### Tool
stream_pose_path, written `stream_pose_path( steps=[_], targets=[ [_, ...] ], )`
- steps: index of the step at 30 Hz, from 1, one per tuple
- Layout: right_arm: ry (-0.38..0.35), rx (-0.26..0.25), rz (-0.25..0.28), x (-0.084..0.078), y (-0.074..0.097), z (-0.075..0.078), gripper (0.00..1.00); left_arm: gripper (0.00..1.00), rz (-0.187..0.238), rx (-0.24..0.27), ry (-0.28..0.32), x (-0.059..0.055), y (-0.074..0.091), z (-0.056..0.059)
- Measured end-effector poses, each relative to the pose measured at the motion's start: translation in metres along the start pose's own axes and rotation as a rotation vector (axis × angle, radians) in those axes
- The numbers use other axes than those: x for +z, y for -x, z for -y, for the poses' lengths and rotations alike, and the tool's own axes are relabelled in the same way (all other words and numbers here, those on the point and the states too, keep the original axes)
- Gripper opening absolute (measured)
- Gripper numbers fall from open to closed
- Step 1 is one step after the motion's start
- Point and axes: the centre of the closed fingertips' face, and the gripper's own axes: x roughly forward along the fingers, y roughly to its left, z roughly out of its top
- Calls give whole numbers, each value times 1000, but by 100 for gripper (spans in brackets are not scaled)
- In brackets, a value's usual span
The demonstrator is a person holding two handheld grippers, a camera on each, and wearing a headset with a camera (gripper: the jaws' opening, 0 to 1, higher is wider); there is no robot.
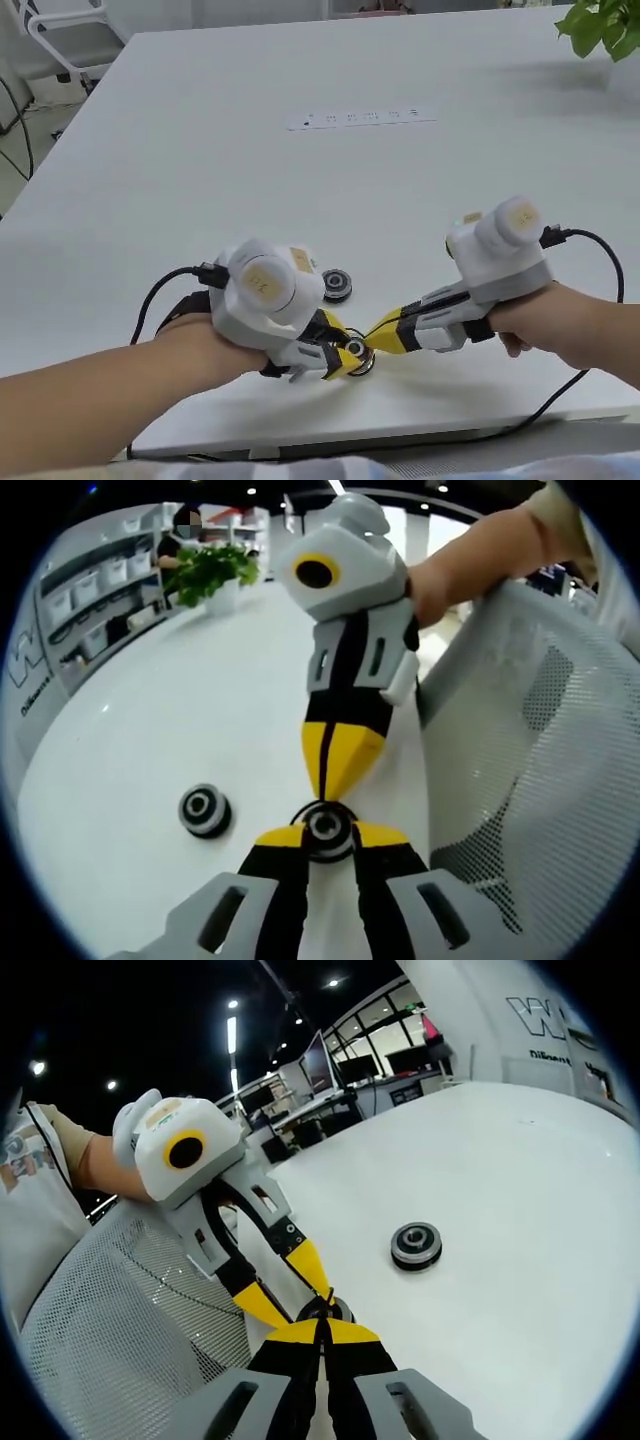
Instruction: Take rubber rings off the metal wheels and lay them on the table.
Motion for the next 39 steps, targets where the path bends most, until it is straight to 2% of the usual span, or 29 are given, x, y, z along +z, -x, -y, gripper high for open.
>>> stream_pose_path(
  steps=[3,7,11,15,21,25,27,30,34,39],
  targets=[
    [-2,5,5,1,1,-1,0,21,-8,-8,-2,-1,2,3],
    [-1,10,7,2,1,-2,0,25,3,-22,-2,0,8,6],
    [2,13,7,3,2,-1,0,28,32,-25,20,5,17,6],
    [0,16,21,7,4,0,0,35,59,-7,25,11,28,4],
    [-14,25,36,10,6,-1,0,39,85,3,40,13,43,2],
    [-14,35,45,15,6,-5,0,43,107,15,41,13,55,1],
    [-39,44,77,21,6,-6,0,45,119,27,44,12,61,-2],
    [-46,42,86,25,7,-8,0,51,130,42,49,11,68,-4],
    [-52,45,99,33,6,-11,0,57,160,69,76,9,80,-8],
    [-46,41,99,40,2,-13,0,63,156,98,75,1,90,-12]
  ],
)
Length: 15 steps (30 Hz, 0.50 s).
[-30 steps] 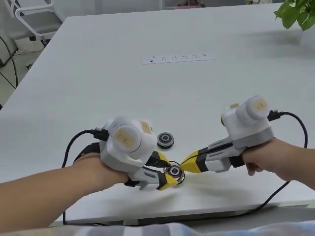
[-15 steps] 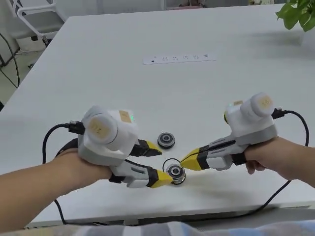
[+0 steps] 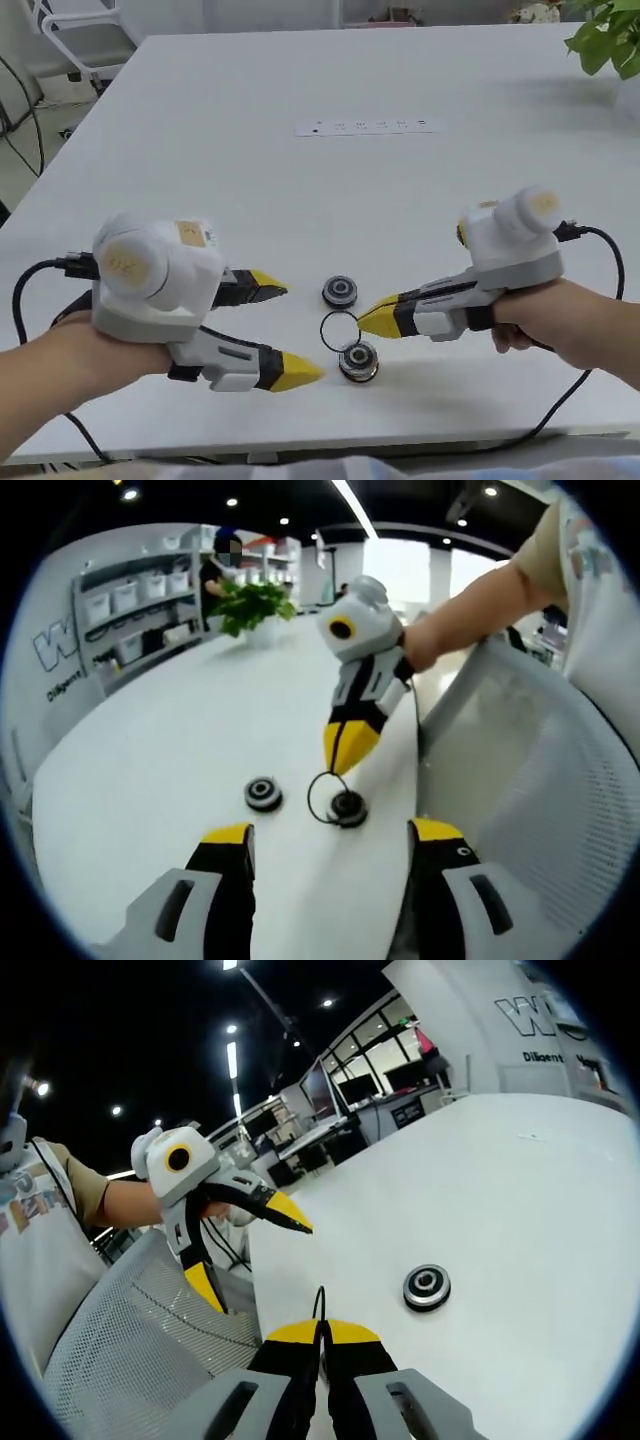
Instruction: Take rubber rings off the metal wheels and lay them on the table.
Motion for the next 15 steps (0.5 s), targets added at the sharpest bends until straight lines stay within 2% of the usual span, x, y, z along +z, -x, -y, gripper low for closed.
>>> stream_pose_path(
  steps=[5,9,13,15],
  targets=[
    [14,3,-11,5,-9,-3,0,67,16,47,25,-6,13,-8],
    [13,0,-10,9,-19,2,0,71,16,86,41,-13,22,-16],
    [8,0,-20,7,-29,2,0,74,26,115,55,-17,30,-21],
    [-4,-4,-23,6,-34,6,0,75,30,124,60,-19,33,-22]
  ],
)
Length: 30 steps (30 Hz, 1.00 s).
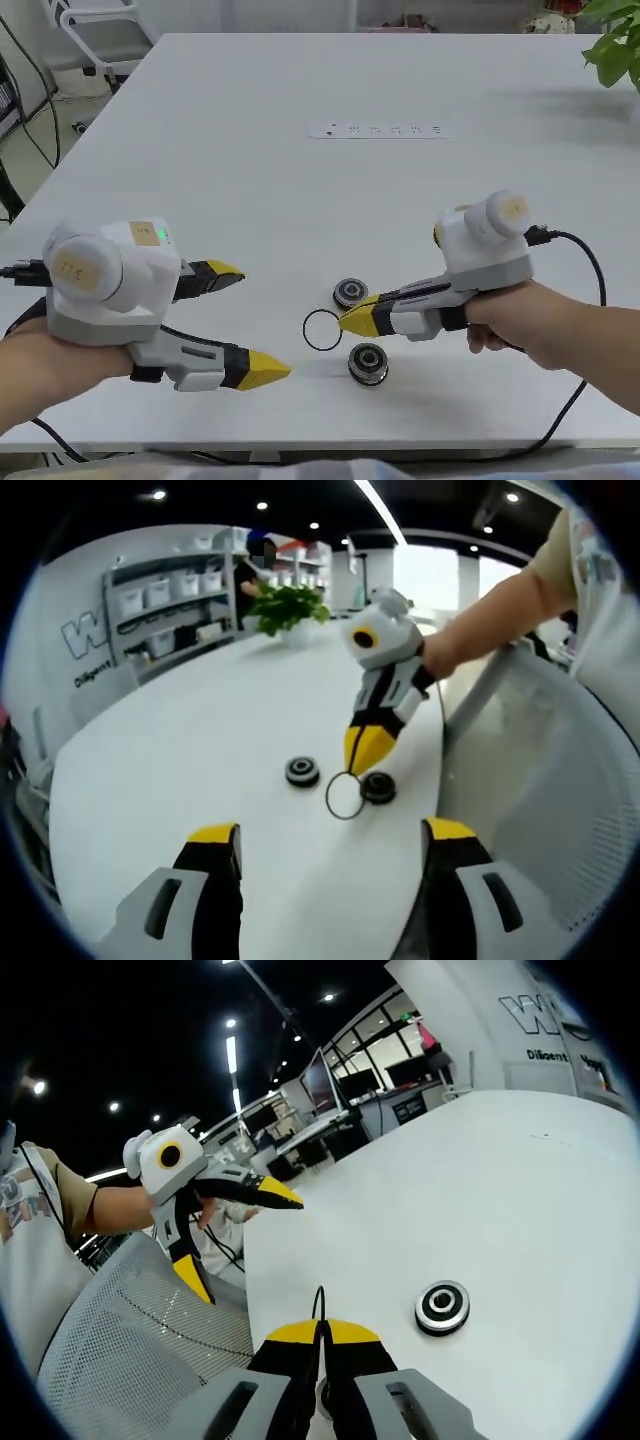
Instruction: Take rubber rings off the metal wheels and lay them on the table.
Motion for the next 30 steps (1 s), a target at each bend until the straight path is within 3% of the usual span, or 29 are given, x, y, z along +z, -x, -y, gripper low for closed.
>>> stream_pose_path(
  steps=[12,20,30],
  targets=[
    [-12,-35,-34,-8,-22,4,0,75,-4,25,20,-9,7,-4],
    [2,-62,-71,-17,-29,12,0,74,-10,28,28,-12,8,-3],
    [21,-111,-76,-19,-31,24,0,73,-16,25,40,-14,6,-3]
  ],
)
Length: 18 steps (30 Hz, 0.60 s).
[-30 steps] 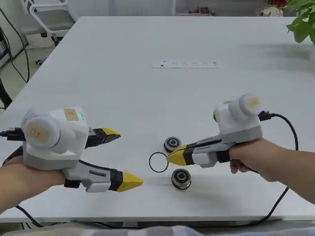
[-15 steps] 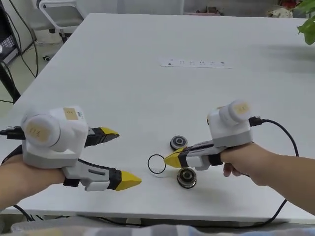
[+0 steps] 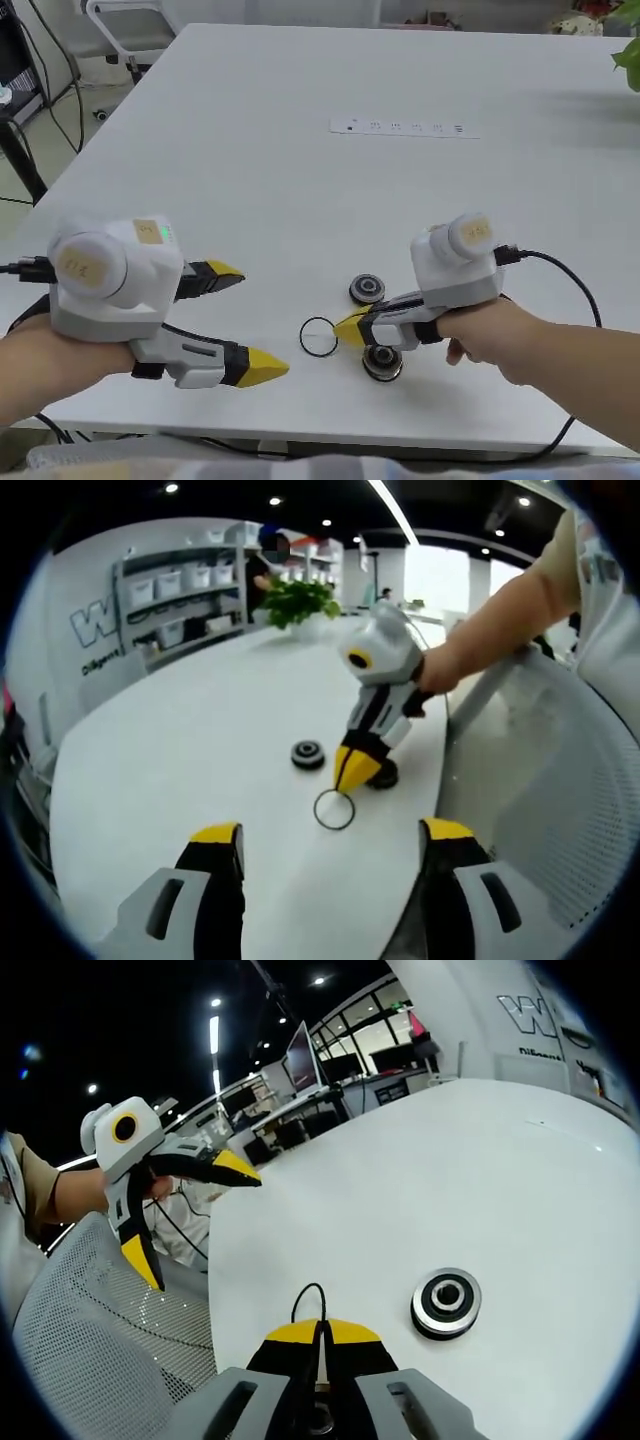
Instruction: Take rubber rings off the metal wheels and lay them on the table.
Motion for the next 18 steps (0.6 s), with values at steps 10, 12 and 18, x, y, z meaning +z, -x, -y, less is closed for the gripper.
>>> stream_pose_path(
  steps=[10,12,18],
  targets=[
    [2,-4,5,0,1,1,8,72,-5,-2,2,-1,-2,0],
    [8,-6,9,1,2,1,11,72,-3,-3,-1,0,-2,1],
    [-14,6,37,7,10,-2,18,71,2,-8,-2,5,-3,0]
  ],
)
